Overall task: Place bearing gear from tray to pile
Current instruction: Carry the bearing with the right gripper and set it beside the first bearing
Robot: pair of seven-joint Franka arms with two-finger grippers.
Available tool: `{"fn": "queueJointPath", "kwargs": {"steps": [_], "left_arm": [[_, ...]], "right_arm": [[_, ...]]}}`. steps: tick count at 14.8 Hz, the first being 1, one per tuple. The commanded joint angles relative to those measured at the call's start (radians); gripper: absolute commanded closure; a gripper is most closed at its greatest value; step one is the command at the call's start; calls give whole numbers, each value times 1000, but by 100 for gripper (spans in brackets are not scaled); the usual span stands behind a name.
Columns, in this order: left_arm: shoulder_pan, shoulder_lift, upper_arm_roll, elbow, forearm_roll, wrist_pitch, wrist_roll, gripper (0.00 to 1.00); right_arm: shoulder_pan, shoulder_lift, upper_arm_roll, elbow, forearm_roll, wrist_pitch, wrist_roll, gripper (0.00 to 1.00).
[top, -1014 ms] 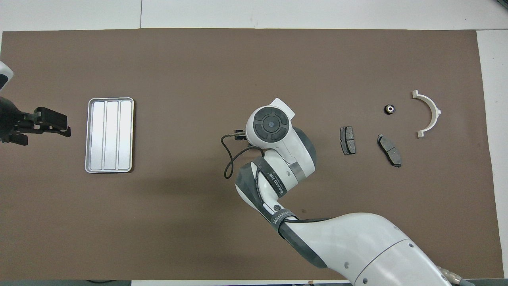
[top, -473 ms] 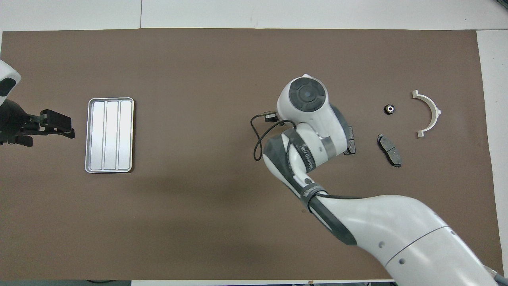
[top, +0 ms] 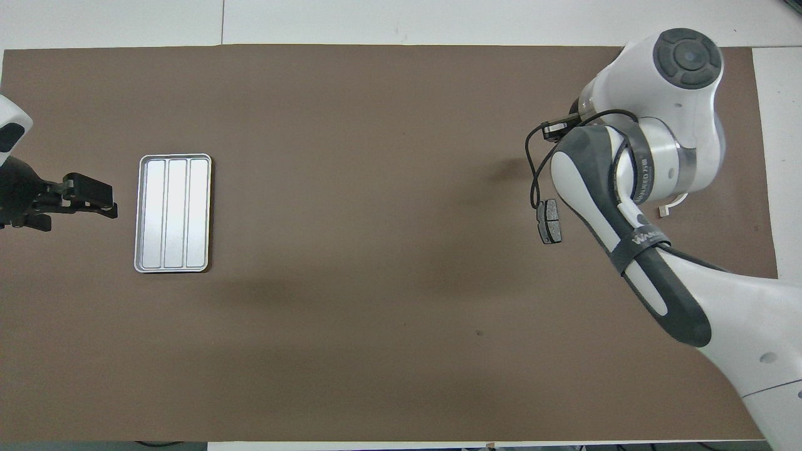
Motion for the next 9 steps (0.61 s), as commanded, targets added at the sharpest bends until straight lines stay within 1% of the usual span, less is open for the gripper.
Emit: {"fn": "queueJointPath", "kwargs": {"steps": [1, 4, 7, 9], "left_arm": [[10, -33, -10, -36, 17, 23, 15, 0], [10, -31, -8, -34, 17, 23, 15, 0], [10, -31, -8, -36, 17, 23, 15, 0], [7, -31, -8, -34, 17, 23, 15, 0]], "right_arm": [[-33, 2, 20, -34, 11, 5, -26, 100], [-52, -7, 21, -111, 15, 52, -52, 100], [-46, -19, 21, -215, 18, 147, -52, 100], [-44, -13, 21, -226, 17, 172, -52, 100]]}}
